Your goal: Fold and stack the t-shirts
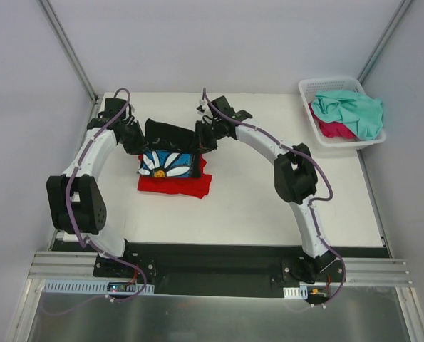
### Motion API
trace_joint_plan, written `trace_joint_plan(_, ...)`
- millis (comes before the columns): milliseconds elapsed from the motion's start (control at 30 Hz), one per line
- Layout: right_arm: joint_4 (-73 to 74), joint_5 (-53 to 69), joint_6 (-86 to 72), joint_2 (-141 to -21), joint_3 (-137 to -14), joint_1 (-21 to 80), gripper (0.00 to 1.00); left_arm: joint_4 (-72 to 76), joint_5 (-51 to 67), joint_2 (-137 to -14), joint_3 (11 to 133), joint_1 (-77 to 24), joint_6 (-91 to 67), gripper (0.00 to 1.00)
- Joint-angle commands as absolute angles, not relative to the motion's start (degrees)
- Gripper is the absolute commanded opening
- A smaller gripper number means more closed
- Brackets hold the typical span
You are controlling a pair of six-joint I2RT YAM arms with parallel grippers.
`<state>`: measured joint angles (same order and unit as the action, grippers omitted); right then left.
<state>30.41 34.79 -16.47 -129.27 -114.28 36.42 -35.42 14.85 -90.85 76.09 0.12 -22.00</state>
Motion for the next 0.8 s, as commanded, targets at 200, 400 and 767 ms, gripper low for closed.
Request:
trace_joint_plan(200, 31.2, 37.4, -18.6, -134.6, -113.7, 36.2, 0.01, -33.0, 10.7, -98.3, 76.9, 3.1, -22.1, 0.0)
trace_joint_plan(400, 29.1, 37.5, -18.9, -132.2, -107.8, 36.2, 0.01, -34.1, 13.3, -100.0, 73.2, 3.3, -24.2, 0.0)
trace_joint_plan(767, 29.6, 36.6, -16.7, -133.5, -109.1, 36.2, 0.01, -37.6, 8.7, -104.5, 73.2, 3.3, -24.2, 0.0)
